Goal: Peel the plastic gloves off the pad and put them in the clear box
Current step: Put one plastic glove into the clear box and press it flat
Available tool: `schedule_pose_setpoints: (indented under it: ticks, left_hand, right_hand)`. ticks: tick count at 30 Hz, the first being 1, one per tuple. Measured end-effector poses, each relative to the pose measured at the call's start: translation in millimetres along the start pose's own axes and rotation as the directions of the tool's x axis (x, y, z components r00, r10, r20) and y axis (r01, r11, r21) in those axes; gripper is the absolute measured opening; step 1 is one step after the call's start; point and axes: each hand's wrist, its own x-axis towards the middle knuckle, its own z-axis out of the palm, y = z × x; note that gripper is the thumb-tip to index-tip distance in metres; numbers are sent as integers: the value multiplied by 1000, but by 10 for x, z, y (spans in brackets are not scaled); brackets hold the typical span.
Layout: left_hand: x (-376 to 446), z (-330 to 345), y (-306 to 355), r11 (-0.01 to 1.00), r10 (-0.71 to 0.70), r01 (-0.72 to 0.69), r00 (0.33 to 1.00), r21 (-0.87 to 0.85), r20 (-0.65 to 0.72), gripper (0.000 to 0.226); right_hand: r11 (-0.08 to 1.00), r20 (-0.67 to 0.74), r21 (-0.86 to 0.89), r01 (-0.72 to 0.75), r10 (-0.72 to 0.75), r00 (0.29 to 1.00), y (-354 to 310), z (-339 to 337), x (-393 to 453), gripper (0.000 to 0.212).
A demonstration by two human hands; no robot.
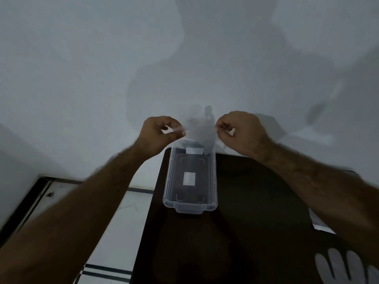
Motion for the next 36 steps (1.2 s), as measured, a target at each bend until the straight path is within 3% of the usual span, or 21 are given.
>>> schedule_pose_setpoints:
  ticks: [3, 7, 10, 12, 18, 23, 28, 33, 36]
  left_hand:
    - [-176, 38, -142, 999, 8, -8, 1000, 40, 4, 9]
    - [-314, 117, -389, 971, 57, -63, 998, 229, 33, 11]
    - [-365, 200, -587, 911, 100, -141, 987, 387, 124, 21]
    - [-390, 265, -757, 863, 111, -191, 975, 468, 194, 16]
    - [-588, 466, -1168, 744, 2, -234, 937, 626, 348, 13]
    - [-614, 609, -1152, 610, -203, -337, 809, 717, 552, 23]
    - [-504, 768, -1106, 521, -385, -407, 673, 751, 632, 35]
    - [-421, 828, -1128, 479, -468, -507, 543, 716, 698, 42]
    - [-360, 833, -1089, 481, -516, -522, 481, 705, 709, 46]
  right_hand:
    - [995, 35, -71, 70, -67, 997, 43, 191, -183, 9]
    - [975, 143, -152, 162, -140, 980, 145, 514, -335, 9]
    - [958, 244, -204, 204, -152, 958, 178, 744, -451, 12]
    - [943, 301, -229, 239, -165, 939, 194, 889, -527, 10]
    - [897, 556, -275, 345, -145, 819, 178, 1400, -757, 15]
    - [856, 622, -291, 428, -171, 764, 59, 1693, -956, 14]
    - [894, 726, -301, 333, -12, 688, -40, 1848, -923, 19]
    - [966, 879, -166, 197, 54, 474, -10, 1815, -693, 31]
    - [993, 881, -91, 82, 42, 471, 73, 1780, -557, 38]
